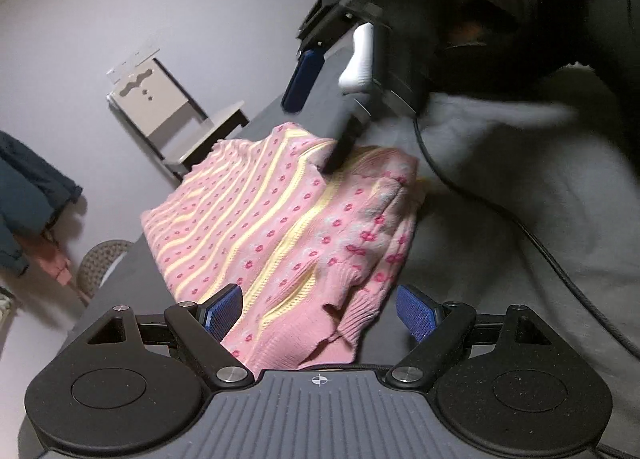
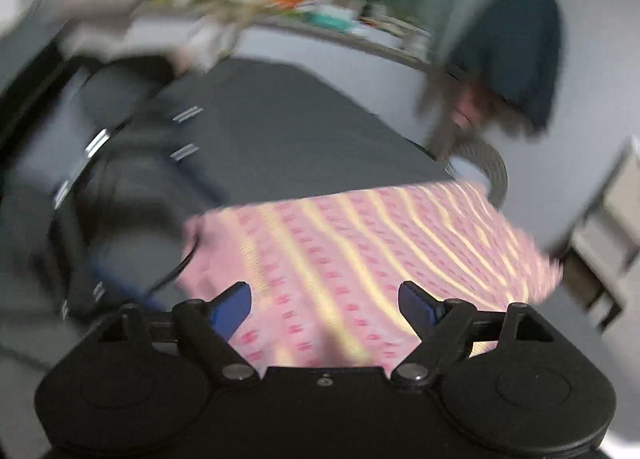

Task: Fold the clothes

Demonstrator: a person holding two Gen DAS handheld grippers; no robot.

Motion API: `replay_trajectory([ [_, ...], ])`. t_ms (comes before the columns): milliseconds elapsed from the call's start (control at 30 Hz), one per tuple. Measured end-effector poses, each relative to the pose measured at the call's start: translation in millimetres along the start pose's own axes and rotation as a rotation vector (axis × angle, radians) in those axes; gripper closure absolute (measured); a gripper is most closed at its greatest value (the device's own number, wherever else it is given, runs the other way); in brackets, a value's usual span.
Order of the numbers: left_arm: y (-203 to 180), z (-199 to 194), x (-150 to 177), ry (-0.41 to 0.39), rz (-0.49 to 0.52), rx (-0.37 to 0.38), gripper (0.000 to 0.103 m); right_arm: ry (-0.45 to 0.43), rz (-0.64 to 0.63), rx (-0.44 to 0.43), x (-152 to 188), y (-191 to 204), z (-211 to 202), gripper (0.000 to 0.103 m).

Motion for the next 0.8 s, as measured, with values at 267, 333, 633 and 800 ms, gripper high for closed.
replay_trajectory([
  [267, -9.2, 0.9, 0.3, 0.108, 0.128, -0.008, 0.019, 0.041, -0.243, -0.046, 2.2, 54.9, 20.1, 0.048],
  [333, -6.2, -10.4, 4.9, 0.122, 0.115, -0.017, 0.019, 0.054, -0.211, -0.080, 1.1, 52.9, 29.8, 0.058],
  [633, 39.3, -72.4, 23.5, 0.274, 0.213, -0.140, 0.019, 0.103, -0.168, -0.200, 14.2, 49.0, 22.2, 0.083],
  [800, 64.7, -96.1, 12.8, 0.330, 0.304, -0.167, 0.019, 0.044, -0.295, -0.065, 15.1, 71.4, 15.4, 0.072],
])
Point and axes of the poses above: each gripper's, at about its wrist camera, not at the fingertips, and z roughly the way its jaws point, y to its left, x to its underside, the point moved 1 cm from there along z, roughly the way its jaws point, and after that the axes turned 10 degrees about x, right-handed, at the moved point
